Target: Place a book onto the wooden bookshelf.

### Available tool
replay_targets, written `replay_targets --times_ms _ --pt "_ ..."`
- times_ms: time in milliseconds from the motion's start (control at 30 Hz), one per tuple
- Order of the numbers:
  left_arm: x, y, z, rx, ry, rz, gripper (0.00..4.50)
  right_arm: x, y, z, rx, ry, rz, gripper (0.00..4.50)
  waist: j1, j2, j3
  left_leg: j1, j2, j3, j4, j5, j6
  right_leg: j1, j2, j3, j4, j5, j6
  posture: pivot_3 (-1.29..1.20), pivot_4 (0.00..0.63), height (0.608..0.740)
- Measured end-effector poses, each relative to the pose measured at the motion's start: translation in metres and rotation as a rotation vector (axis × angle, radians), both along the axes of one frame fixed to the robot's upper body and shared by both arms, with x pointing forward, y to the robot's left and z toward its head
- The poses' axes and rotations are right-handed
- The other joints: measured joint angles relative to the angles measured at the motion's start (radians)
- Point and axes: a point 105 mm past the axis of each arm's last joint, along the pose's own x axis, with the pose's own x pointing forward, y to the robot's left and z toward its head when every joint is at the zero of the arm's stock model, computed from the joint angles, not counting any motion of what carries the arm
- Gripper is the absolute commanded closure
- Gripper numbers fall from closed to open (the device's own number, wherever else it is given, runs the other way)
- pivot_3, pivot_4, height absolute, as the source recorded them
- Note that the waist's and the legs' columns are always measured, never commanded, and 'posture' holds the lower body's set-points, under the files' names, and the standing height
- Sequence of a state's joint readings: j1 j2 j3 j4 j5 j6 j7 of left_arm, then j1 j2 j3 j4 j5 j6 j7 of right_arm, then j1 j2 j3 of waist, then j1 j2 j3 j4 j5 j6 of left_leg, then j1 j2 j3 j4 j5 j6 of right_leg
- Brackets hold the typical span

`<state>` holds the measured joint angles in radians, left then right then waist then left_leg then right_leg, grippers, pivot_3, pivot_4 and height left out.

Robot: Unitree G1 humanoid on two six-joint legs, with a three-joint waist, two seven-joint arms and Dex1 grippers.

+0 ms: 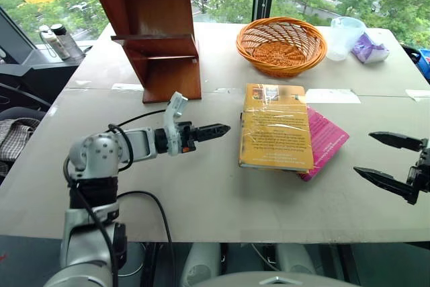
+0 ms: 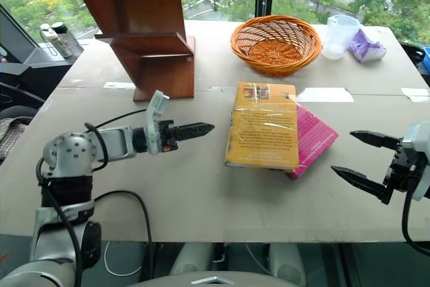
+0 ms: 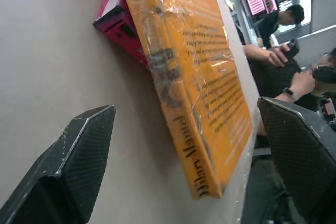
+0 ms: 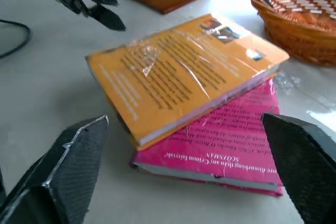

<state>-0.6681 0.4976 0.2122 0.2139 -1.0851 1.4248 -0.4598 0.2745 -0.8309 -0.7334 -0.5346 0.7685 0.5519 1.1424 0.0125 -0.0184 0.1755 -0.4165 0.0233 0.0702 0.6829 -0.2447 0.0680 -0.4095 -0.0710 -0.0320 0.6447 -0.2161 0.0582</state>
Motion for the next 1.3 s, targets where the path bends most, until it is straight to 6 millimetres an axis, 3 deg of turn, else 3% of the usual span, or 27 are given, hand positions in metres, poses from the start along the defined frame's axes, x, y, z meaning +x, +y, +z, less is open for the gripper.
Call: replay_targets --times_ms 133,367,400,500,700,767,833,1000,1133,1200,1300 --pt "0.016 -0.012 -0.007 -0.015 0.101 -0.02 0.0 -0.011 0.0 -0.004 0.018 0.022 -0.025 0.05 0.004 -0.001 0.0 -0.002 -0.001 0.001 -0.002 0.0 0.0 -0.001 -0.001 0.001 -0.001 0.002 -0.004 0.0 0.15 0.733" --pt "0.026 -0.046 -0.024 -0.064 0.191 -0.098 0.0 -0.025 0.007 -0.001 -0.008 -0.01 -0.055 0.05 0.004 -0.001 0.0 -0.005 -0.001 0.001 -0.002 0.0 0.0 -0.003 -0.002 0.001 -0.003 0.0 -0.008 0.0 0.15 0.733" --pt "0.029 -0.06 -0.026 -0.082 0.188 -0.141 0.0 -0.03 0.008 -0.004 -0.002 -0.001 -0.087 0.05 0.005 -0.001 0.0 -0.006 -0.001 0.0 -0.002 -0.001 0.0 -0.004 -0.003 0.0 -0.003 0.0 -0.008 0.0 0.15 0.733" --pt "0.028 -0.074 -0.028 -0.103 0.187 -0.198 0.74 -0.035 0.014 -0.003 -0.009 -0.007 -0.085 0.0 0.005 -0.001 0.0 -0.006 -0.001 0.0 -0.002 -0.001 0.0 -0.005 -0.003 0.0 -0.003 0.0 -0.008 0.0 0.15 0.733" --pt "0.022 -0.08 -0.026 -0.159 0.177 -0.303 3.56 -0.039 0.022 0.0 -0.008 -0.017 -0.095 0.0 0.002 -0.001 0.0 -0.014 -0.001 -0.001 -0.001 -0.001 0.001 -0.012 -0.003 0.0 -0.003 0.0 -0.008 0.0 0.15 0.733" --pt "0.023 -0.078 -0.022 -0.166 0.167 -0.313 3.98 -0.038 0.022 0.0 -0.004 -0.019 -0.101 0.0 0.003 -0.001 0.0 -0.015 -0.001 -0.001 -0.001 -0.001 0.001 -0.012 -0.003 0.0 -0.003 0.0 -0.008 0.0 0.15 0.733" --pt "0.024 -0.066 -0.018 -0.16 0.148 -0.307 3.99 -0.035 0.025 0.001 0.011 -0.031 -0.097 0.0 -0.001 -0.001 0.0 -0.015 -0.001 -0.001 -0.001 -0.001 0.001 -0.014 -0.003 0.0 -0.003 0.0 -0.008 0.0 0.15 0.733" --pt "0.011 -0.024 0.019 -0.02 -0.116 -0.327 3.99 -0.019 0.03 0.005 0.09 -0.081 -0.064 0.0 -0.003 -0.001 0.001 -0.015 0.0 -0.001 -0.001 -0.001 0.001 -0.014 -0.009 0.003 -0.002 0.0 -0.009 0.0 0.15 0.733" --pt "-0.005 -0.016 0.04 0.139 -0.363 -0.365 3.99 -0.004 0.031 0.011 0.149 -0.119 -0.04 0.0 0.005 -0.001 0.001 -0.016 -0.001 -0.001 -0.001 -0.001 0.001 -0.014 -0.013 0.002 -0.002 0.0 -0.009 0.0 0.15 0.733" --pt "-0.009 -0.018 0.063 0.272 -0.606 -0.372 3.99 0.009 0.03 0.016 0.198 -0.137 -0.028 0.0 0.009 -0.001 0.001 -0.017 -0.002 -0.001 0.0 0.0 0.001 -0.013 -0.015 0.0 -0.002 0.001 -0.009 0.0 0.15 0.733" --pt "-0.009 -0.021 0.113 0.411 -0.973 -0.329 3.99 0.021 0.032 0.016 0.24 -0.136 -0.007 0.0 0.012 -0.001 0.001 -0.016 -0.003 -0.002 0.0 0.0 0.001 -0.013 -0.015 0.0 -0.003 0.0 -0.009 0.0 0.15 0.733"
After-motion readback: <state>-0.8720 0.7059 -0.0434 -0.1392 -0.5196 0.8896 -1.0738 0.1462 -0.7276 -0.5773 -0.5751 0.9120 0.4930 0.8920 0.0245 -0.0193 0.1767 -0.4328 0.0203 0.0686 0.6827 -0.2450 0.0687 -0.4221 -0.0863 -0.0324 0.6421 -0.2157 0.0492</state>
